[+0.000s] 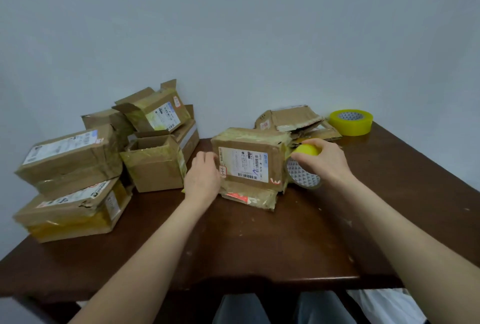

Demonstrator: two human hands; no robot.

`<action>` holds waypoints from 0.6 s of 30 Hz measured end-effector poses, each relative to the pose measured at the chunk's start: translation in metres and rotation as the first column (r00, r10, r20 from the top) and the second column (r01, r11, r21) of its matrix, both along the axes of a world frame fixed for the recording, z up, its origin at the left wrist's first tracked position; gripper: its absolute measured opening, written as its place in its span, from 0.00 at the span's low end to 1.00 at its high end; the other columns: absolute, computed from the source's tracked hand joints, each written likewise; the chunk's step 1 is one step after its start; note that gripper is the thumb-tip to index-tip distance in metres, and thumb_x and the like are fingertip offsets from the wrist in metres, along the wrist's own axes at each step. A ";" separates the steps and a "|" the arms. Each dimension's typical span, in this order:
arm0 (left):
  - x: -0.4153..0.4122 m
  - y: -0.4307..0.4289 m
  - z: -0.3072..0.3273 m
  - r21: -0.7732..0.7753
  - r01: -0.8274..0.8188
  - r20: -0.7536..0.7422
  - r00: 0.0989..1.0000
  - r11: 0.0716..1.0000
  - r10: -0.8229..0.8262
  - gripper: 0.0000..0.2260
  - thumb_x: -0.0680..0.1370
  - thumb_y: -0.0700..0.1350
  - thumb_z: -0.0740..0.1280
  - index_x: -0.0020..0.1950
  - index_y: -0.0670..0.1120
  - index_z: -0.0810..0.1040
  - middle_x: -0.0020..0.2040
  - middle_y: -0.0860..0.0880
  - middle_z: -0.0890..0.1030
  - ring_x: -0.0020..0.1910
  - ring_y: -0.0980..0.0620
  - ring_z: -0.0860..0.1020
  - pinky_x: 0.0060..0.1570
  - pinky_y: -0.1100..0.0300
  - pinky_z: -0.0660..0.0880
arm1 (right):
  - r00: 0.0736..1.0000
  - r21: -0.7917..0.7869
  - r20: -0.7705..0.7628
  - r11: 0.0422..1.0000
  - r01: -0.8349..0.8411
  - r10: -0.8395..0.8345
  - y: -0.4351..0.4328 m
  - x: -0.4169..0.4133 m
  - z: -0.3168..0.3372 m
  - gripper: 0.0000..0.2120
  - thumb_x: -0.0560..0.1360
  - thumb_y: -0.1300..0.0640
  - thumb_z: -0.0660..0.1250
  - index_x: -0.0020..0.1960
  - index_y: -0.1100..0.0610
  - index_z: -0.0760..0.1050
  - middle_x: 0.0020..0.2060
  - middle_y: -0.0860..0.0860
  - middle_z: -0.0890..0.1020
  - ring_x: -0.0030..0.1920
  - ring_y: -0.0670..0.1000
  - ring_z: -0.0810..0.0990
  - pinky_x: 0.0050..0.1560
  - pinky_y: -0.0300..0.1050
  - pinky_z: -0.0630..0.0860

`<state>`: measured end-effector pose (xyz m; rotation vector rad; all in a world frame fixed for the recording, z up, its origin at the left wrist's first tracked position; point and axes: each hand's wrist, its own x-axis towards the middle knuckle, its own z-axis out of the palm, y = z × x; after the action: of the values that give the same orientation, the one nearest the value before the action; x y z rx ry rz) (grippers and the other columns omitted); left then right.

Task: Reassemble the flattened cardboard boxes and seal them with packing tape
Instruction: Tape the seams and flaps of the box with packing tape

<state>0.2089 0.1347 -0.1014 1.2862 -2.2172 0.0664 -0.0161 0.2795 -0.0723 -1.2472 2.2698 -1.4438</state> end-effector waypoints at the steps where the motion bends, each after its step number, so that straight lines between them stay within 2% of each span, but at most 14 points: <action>1: 0.004 -0.007 -0.004 0.087 -0.050 0.080 0.996 0.995 0.043 0.17 0.79 0.39 0.58 0.68 0.43 0.68 0.64 0.44 0.70 0.63 0.44 0.70 0.52 0.49 0.73 | 1.000 0.004 -0.002 1.000 0.003 -0.003 -0.001 0.001 0.000 0.24 0.69 0.47 0.75 0.63 0.52 0.77 0.60 0.53 0.78 0.57 0.51 0.73 0.52 0.42 0.67; 4: 0.010 -0.023 -0.013 0.246 -0.180 0.271 0.956 0.952 0.111 0.21 0.79 0.36 0.55 0.73 0.41 0.61 0.70 0.42 0.65 0.69 0.44 0.67 0.59 0.49 0.72 | 1.000 0.018 0.028 1.000 -0.005 0.004 -0.001 0.000 -0.003 0.25 0.69 0.46 0.75 0.63 0.51 0.76 0.58 0.52 0.78 0.53 0.49 0.72 0.51 0.43 0.70; 6: 0.014 -0.030 -0.019 0.236 -0.230 0.382 0.915 0.944 0.128 0.18 0.79 0.35 0.53 0.70 0.40 0.65 0.68 0.42 0.69 0.65 0.44 0.72 0.55 0.51 0.74 | 0.999 0.033 0.041 0.999 -0.002 0.001 -0.002 -0.001 -0.006 0.25 0.68 0.46 0.75 0.62 0.50 0.76 0.58 0.52 0.78 0.55 0.51 0.75 0.53 0.46 0.74; 8: 0.019 -0.030 -0.023 0.164 -0.248 0.462 0.875 0.955 0.148 0.16 0.80 0.34 0.53 0.65 0.42 0.71 0.61 0.44 0.76 0.59 0.45 0.76 0.47 0.54 0.75 | 0.999 0.042 0.049 0.999 0.003 -0.005 -0.003 -0.002 -0.008 0.25 0.68 0.45 0.75 0.62 0.49 0.76 0.58 0.53 0.78 0.56 0.53 0.76 0.55 0.50 0.76; 12: 0.026 -0.023 -0.021 0.093 -0.269 0.472 0.860 0.959 0.195 0.12 0.79 0.33 0.57 0.55 0.44 0.76 0.53 0.46 0.79 0.52 0.47 0.78 0.38 0.57 0.72 | 0.998 0.043 0.059 0.999 0.002 -0.005 -0.003 0.000 -0.009 0.25 0.68 0.46 0.75 0.63 0.49 0.76 0.58 0.53 0.77 0.55 0.53 0.76 0.51 0.46 0.74; 16: 0.037 -0.010 -0.016 0.162 -0.307 0.396 0.891 0.938 0.223 0.08 0.79 0.36 0.59 0.56 0.43 0.75 0.55 0.44 0.76 0.52 0.46 0.77 0.42 0.56 0.73 | 0.996 0.024 0.093 1.000 0.006 -0.008 -0.002 0.003 -0.011 0.26 0.67 0.45 0.75 0.63 0.50 0.76 0.58 0.52 0.78 0.55 0.52 0.76 0.54 0.49 0.77; 18: 0.047 0.001 -0.011 0.169 -0.321 0.356 0.901 0.932 0.246 0.08 0.79 0.37 0.61 0.56 0.42 0.76 0.56 0.44 0.72 0.48 0.47 0.76 0.39 0.57 0.73 | 0.993 0.010 0.116 1.000 0.001 -0.002 0.001 0.005 -0.011 0.26 0.67 0.45 0.75 0.63 0.51 0.76 0.57 0.52 0.78 0.56 0.53 0.76 0.56 0.52 0.77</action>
<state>0.2556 0.1361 -0.1119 1.8400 -2.3417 0.1575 -0.0113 0.2806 -0.0831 -1.1274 2.1999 -1.4632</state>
